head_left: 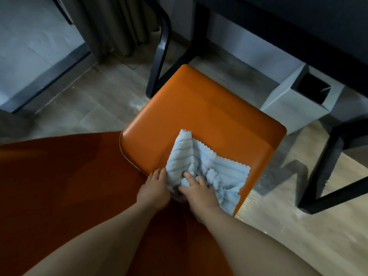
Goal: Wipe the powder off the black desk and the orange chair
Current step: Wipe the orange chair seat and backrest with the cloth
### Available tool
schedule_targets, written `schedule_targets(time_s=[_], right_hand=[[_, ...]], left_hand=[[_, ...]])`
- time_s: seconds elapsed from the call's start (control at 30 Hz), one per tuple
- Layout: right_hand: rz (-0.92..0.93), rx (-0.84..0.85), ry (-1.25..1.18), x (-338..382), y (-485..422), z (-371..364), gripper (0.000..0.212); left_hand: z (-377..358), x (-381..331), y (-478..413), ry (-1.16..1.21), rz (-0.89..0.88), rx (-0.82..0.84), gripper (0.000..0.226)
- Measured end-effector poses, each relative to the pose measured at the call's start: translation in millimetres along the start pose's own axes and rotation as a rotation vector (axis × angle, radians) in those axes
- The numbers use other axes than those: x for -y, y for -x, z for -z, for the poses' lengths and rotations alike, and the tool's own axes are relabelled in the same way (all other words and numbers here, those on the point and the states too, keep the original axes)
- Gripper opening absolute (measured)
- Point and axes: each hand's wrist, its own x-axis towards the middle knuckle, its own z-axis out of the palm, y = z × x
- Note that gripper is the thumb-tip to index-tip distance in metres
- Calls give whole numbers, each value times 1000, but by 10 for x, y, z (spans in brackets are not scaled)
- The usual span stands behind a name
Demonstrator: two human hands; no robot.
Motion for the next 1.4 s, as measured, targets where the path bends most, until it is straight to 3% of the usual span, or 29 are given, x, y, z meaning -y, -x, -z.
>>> schedule_targets(time_s=[0.23, 0.3, 0.4, 0.47, 0.57, 0.63, 0.77, 0.87, 1.0, 1.1, 1.23, 1.33, 1.4], right_hand=[[-144, -70, -11, -564, 295, -58, 30], [-293, -90, -33, -897, 464, -120, 30], [-681, -135, -85, -1290, 761, -39, 33], [-790, -209, -30, -1388, 866, 56, 33], [-521, -427, -88, -1164, 768, 229, 30], [-306, -456, -229, -854, 587, 296, 37], [-5, -120, -211, -398, 377, 57, 59], [-50, -5, -176, -547, 445, -144, 57], [-159, -36, -151, -926, 624, -80, 35], [-366, -31, -147, -1256, 678, -27, 29], [-608, -260, -170, -1503, 821, 139, 32], [-439, -521, -246, -1268, 782, 305, 46], [-264, -504, -305, -987, 621, 344, 51]], left_hand=[[-16, -103, 17, -47, -12, 102, 68], [-42, -165, 51, -54, -25, 144, 69], [-92, -250, 123, -69, -43, 163, 69], [-122, -300, 166, -79, -40, 165, 69], [-153, -378, 180, -60, -26, 141, 68], [-190, -434, 183, -32, -17, 111, 68], [-280, -403, 164, -51, -42, 42, 56], [-325, -361, 180, -116, -46, 82, 48], [-379, -454, 234, -192, -101, 155, 58], [-357, -529, 232, -121, -63, 154, 67], [-281, -618, 212, -114, -59, 140, 74], [-252, -656, 182, -84, -30, 124, 80], [-266, -622, 147, -69, -24, 78, 81]])
